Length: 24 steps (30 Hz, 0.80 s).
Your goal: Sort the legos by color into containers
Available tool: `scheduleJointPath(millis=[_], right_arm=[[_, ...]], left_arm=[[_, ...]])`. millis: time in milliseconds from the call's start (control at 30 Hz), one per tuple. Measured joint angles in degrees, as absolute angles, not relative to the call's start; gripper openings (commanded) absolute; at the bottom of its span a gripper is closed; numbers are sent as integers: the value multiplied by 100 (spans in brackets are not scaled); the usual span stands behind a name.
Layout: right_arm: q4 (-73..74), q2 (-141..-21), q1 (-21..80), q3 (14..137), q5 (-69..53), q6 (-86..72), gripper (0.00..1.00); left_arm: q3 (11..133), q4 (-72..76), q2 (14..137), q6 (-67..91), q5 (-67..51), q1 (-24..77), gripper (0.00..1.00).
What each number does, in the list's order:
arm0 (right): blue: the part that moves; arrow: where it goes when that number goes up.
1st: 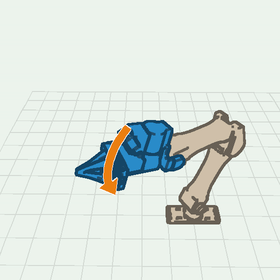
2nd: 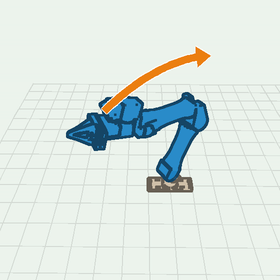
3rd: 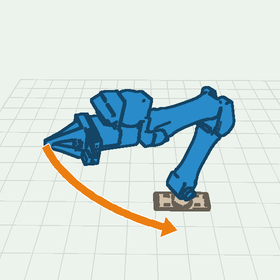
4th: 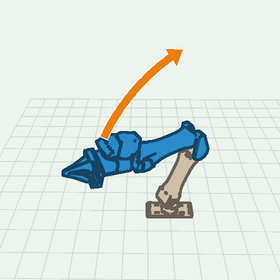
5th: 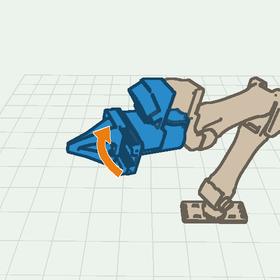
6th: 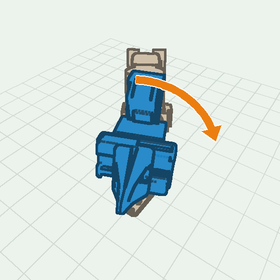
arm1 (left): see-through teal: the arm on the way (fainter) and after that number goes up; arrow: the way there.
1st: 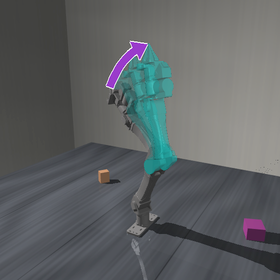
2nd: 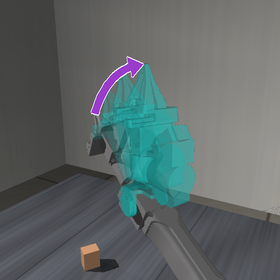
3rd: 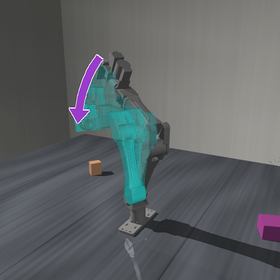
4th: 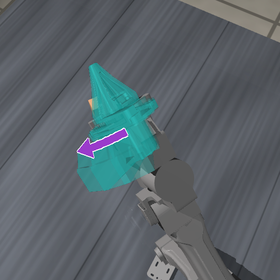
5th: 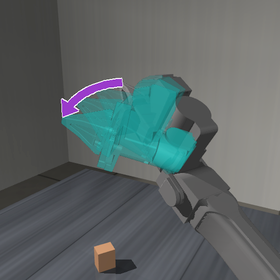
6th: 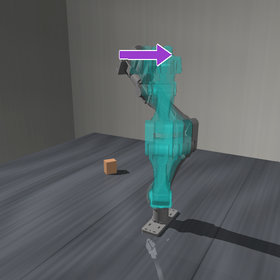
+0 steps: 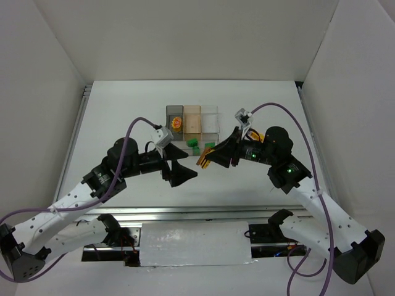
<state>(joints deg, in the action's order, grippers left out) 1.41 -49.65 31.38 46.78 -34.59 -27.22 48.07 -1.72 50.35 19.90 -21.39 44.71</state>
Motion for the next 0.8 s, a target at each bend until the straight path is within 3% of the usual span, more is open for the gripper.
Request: scheduleJointPath(millis=[167,300,800], right_arm=[[-32,-4945,3118,4692,-5330,-2193,0],[-45,-4989,3114,4731,-6163,-1970,0],[-233,-5221,3310,4875,-6438,-1824,0]], left_arm=[[4978,-14,4934,2121,-3148,4473,94],[4978,95,4950,2281,-3627,4473,88],[4980,196,5485,2613,-4060,4473,78]])
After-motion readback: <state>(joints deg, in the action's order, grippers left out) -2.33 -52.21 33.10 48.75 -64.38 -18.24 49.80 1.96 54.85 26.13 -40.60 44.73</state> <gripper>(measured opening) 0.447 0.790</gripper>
